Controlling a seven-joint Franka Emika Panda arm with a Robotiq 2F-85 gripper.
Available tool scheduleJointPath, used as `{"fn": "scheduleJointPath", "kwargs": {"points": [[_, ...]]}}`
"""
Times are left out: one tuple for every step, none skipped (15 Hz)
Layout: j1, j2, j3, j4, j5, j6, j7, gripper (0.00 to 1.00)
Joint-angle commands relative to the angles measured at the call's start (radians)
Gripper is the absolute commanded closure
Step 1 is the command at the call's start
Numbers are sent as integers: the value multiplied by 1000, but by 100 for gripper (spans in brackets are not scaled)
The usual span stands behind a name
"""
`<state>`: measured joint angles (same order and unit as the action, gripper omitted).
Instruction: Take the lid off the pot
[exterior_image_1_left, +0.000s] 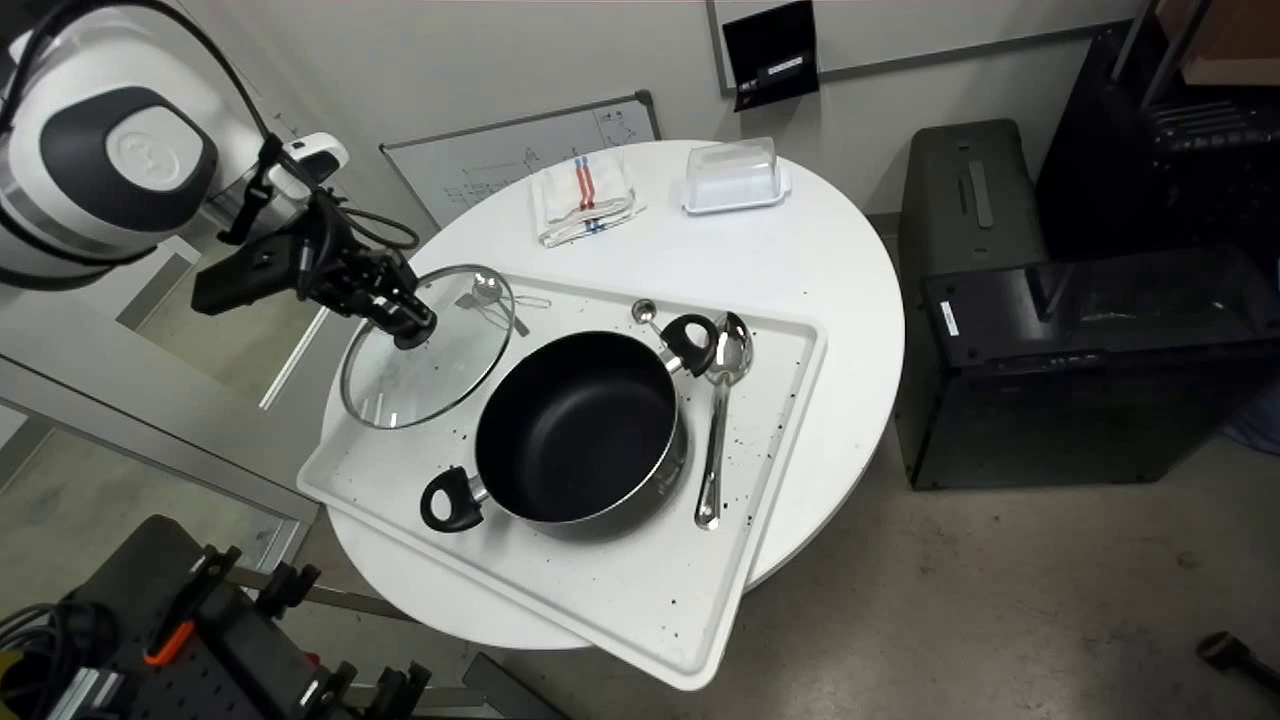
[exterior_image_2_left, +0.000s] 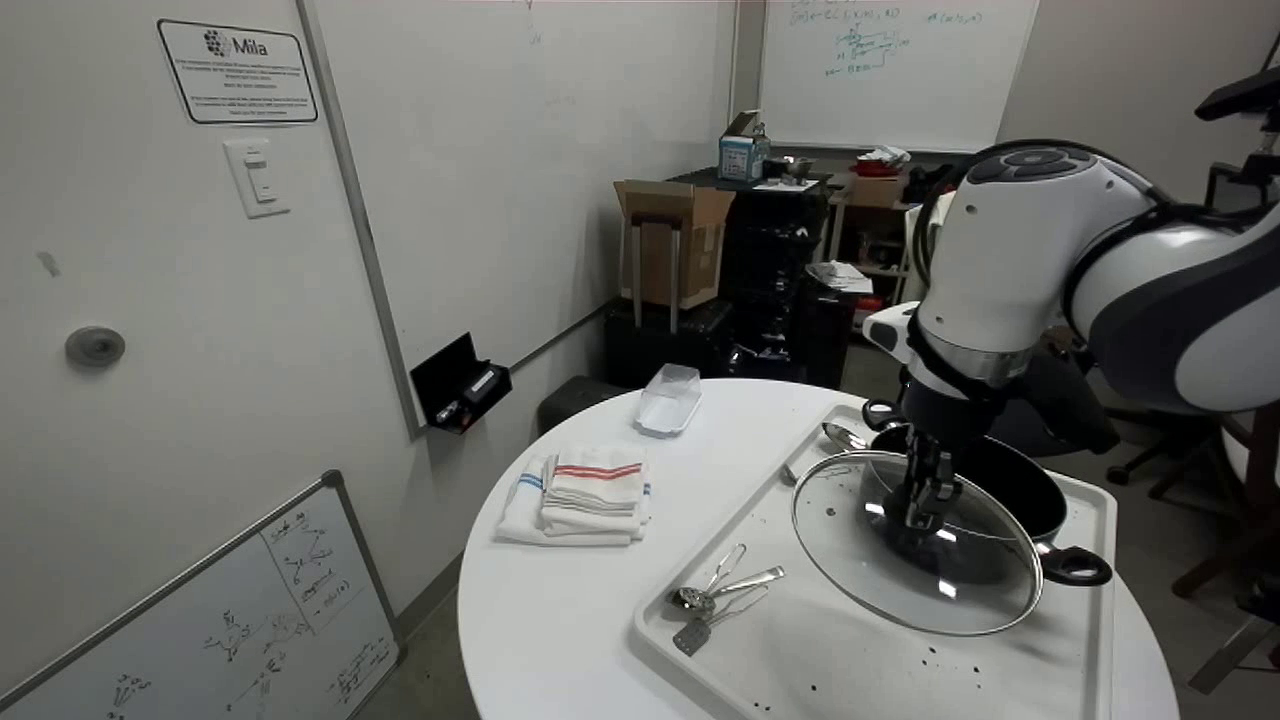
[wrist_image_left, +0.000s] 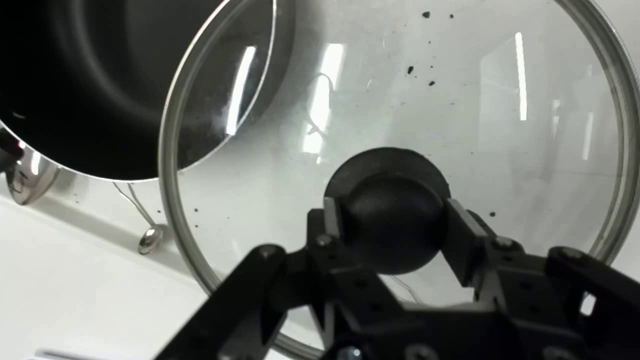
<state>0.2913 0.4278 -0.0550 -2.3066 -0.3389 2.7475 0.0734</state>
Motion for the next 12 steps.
{"fn": "scheduleJointPath", "kwargs": {"points": [[46,8,10,9,-52,-6,38,75],[55,19,12,11,-57,0,41,75],[65,35,10,12,-64,14,48,75],[69,48,11,11,-64,30,48,75],[75,66,7,10,-67,54,52,75],[83,83,0,10,-70,71,55,75],[89,104,-7,12,-75,93,57,75],[94,123,-14,15,-76,109,56,75],[98,145,-20,19,-73,126,54,75],[104,167,-29,24,-68,141,54,75],[111,191,-40,29,-65,159,54,75],[119,209,-50,33,-61,173,53,75]]}}
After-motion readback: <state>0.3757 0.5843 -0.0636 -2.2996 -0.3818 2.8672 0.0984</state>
